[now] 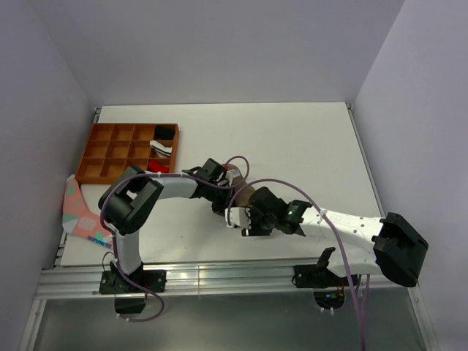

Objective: Roll the socks
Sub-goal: Roll the sock at the center of the board.

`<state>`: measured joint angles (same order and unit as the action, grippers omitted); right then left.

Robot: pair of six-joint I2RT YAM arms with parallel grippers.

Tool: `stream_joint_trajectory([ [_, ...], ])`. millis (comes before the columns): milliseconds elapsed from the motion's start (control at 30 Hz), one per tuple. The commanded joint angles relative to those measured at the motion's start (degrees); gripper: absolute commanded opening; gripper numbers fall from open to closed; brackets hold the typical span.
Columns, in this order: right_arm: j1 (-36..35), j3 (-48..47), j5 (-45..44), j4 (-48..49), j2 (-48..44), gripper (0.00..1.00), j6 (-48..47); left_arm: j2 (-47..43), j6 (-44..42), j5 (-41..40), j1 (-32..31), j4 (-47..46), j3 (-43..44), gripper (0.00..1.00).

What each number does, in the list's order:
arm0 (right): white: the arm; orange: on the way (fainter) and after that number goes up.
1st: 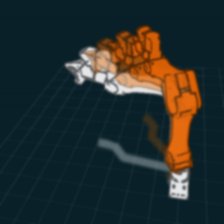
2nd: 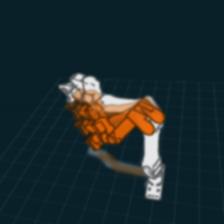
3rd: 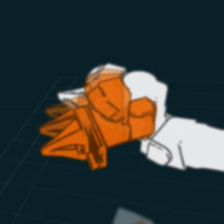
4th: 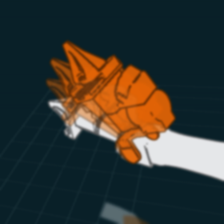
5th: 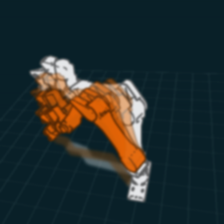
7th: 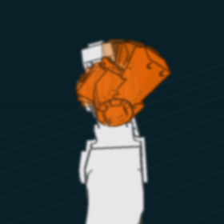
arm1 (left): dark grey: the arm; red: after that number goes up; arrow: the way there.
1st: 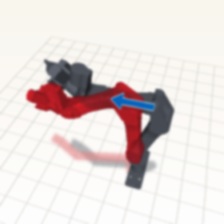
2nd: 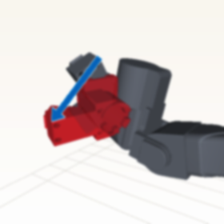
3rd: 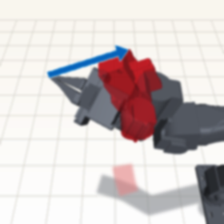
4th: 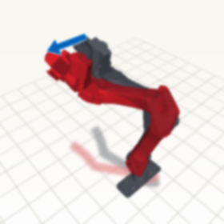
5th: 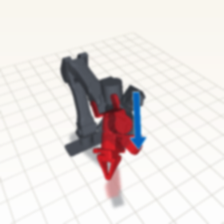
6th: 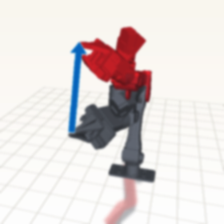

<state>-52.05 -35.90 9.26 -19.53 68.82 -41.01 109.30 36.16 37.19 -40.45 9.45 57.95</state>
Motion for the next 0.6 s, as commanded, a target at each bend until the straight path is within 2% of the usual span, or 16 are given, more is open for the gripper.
stream_joint_trajectory([
  [0,-3.14,1.18,-3.54,3.7,1.76,0.52,-1.52,3.82,-4.17,-5.37,-0.51,9.0,-1.35,0.0],
  [567,-7.27,2.85,-9.08,9.68,6.15,0.5,-2.14,4.52,-4.7,-5.2,-0.51,9.88,-0.56,0.0],
])
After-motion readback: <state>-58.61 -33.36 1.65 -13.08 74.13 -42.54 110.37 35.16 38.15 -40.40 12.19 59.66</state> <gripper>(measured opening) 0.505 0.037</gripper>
